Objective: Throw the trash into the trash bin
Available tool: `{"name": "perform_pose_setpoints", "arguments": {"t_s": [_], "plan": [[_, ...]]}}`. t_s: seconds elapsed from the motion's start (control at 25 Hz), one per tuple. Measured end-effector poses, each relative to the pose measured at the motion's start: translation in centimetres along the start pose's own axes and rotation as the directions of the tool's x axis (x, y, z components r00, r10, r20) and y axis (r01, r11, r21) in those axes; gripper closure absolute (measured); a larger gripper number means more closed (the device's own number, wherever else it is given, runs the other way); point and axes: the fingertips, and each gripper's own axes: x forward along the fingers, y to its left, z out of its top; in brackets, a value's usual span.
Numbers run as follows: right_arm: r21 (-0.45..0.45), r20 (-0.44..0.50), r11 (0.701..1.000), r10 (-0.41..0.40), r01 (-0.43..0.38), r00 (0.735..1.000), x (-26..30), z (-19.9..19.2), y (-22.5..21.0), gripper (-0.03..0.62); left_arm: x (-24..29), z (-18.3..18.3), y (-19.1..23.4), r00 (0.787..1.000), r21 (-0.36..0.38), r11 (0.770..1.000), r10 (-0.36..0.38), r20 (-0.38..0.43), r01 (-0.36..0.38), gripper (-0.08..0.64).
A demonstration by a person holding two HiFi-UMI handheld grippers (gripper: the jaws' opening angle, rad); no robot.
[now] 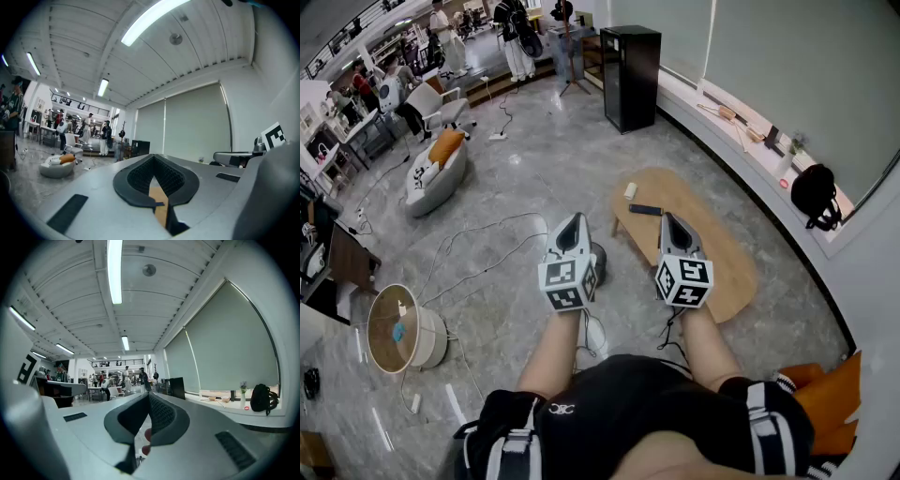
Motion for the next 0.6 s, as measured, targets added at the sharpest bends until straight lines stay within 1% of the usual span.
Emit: {"name": "perform_pose_setpoints", "arguments": {"t_s": [0.12, 0.4, 0.52, 0.6], "plan": [[0.009, -0.022, 1.0, 0.003, -0.003, 1.0, -0.9, -0.7, 0.8, 0.589, -1.4, -0.3, -0.1, 1.0, 0.021, 1.0, 0.002, -0.021, -0.002, 0.549], [0.039, 0.008, 0.999, -0.003, 0.003, 1.0, -2.1, -0.5, 2.5, 0.589, -3.0, -1.0, 1.0, 0.999, -0.012, 1.0, -0.004, -0.042, 0.004, 0.549], [0.037, 0.006, 0.999, 0.002, -0.002, 1.0, -2.1, -0.4, 4.1, 0.589, -3.6, -1.0, 2.3, 0.999, -0.022, 1.0, -0.002, -0.047, 0.001, 0.549], [0.03, 0.0, 1.0, 0.0, 0.0, 1.0, -2.1, -0.4, 5.1, 0.589, -4.1, -1.0, 3.1, 0.999, -0.035, 0.999, -0.014, -0.046, 0.013, 0.549]]}}
